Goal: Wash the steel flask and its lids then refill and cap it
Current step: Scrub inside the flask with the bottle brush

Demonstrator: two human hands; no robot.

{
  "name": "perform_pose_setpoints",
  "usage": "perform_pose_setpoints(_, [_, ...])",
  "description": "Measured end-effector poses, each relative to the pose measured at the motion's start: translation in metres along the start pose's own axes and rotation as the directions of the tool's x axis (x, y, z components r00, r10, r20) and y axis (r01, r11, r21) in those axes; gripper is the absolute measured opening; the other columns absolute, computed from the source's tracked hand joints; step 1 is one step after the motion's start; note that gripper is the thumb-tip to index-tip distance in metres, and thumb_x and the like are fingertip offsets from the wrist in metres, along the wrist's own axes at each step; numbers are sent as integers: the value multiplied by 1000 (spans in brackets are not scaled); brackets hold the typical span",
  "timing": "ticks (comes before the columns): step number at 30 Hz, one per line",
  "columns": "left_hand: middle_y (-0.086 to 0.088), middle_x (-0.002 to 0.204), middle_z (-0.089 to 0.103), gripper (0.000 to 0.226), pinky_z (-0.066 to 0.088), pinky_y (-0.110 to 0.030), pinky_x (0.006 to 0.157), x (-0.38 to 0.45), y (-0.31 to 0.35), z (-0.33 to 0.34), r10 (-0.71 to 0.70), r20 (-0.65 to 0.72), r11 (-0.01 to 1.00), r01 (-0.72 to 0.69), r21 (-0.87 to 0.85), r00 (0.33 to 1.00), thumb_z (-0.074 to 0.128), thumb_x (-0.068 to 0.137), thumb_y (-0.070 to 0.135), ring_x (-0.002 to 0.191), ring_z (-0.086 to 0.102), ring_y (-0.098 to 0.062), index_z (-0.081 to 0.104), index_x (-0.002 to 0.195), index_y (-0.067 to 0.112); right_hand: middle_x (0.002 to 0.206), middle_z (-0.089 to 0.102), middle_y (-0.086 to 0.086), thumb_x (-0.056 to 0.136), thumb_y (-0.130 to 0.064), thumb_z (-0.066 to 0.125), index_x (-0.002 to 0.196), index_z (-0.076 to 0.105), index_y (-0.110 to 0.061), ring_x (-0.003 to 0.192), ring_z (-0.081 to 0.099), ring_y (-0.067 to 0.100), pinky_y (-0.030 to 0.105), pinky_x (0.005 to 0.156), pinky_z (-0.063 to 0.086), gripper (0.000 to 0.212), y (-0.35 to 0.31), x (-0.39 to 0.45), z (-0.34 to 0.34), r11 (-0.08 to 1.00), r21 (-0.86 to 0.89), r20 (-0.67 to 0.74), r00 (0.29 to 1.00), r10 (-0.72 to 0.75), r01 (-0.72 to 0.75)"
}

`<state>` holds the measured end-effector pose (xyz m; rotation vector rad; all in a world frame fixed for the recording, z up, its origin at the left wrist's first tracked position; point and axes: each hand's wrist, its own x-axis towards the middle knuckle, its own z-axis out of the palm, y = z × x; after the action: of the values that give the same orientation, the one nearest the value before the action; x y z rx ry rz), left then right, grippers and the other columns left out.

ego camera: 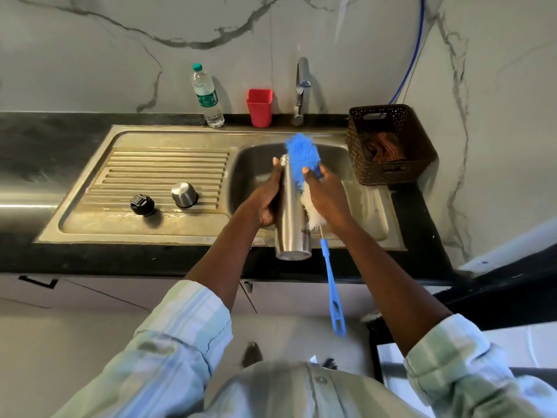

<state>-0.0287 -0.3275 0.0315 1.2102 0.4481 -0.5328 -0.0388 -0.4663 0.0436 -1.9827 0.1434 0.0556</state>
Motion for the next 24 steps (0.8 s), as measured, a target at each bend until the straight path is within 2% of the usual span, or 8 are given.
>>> perform_pose_setpoints(3, [-15,93,70,66,58,-40,79,-2,-12,-3,3,99,998,4,-70,995,37,99,62,79,68,-27,67,119,7,113,67,3,98,-47,49,140,51,-17,77,61,6,11,58,42,52,-4,7,-8,994,-97,47,998,-51,55])
perform_pose_setpoints(7, [-18,115,66,47,52,-48,96,1,-20,-19,130,144,952,-83,-296,981,63,93,34,99,65,-31,62,128,3,133,60,4,96,-50,53,145,46,-18,116,58,20,28,88,43,59,-3,12,-27,974,-186,82,990,-118,131])
perform_pose_setpoints(9, [-18,111,67,55,59,-44,80,-7,-26,-18,141,140,932,-83,-352,980,65,90,40,93,68,-31,59,131,3,135,58,3,94,-44,59,144,47,-15,120,55,16,23,92,39,59,-3,-4,-30,963,-176,125,975,-184,205])
perform_pose_setpoints(11, [-8,83,74,36,60,-31,60,-2,-35,-22,96,72,913,-59,-403,993,51,98,33,85,73,-26,72,101,5,132,60,3,93,-39,63,140,52,-15,117,55,13,20,93,38,54,2,-24,-24,904,-208,240,915,-324,375])
perform_pose_setpoints(13, [1,67,73,52,56,-23,53,-2,-34,-20,135,44,902,-104,-420,990,38,104,31,76,73,-16,77,74,15,133,60,6,91,-43,61,139,52,-18,119,55,18,26,98,41,55,15,-32,-18,825,-251,316,848,-426,507])
perform_pose_setpoints(17, [-13,94,72,55,58,-37,71,-4,-24,-1,195,226,928,-105,-357,955,52,88,57,79,67,-26,74,102,8,129,62,5,95,-42,58,136,55,-16,113,58,17,26,88,42,49,8,6,-26,899,-260,130,936,-328,352])
perform_pose_setpoints(19, [-15,87,71,55,58,-35,64,-4,-25,-1,160,230,935,-72,-348,960,44,93,51,70,68,-29,74,101,5,133,60,7,96,-44,56,139,52,-16,118,57,22,30,93,44,52,6,11,-27,893,-300,126,942,-311,335])
perform_pose_setpoints(24, [-7,69,71,47,54,-26,47,7,-31,-22,190,9,938,-178,-296,982,42,101,38,56,68,-18,73,83,6,135,54,6,96,-47,53,146,43,-23,116,55,20,34,95,47,57,31,-37,-21,703,-359,432,777,-458,614])
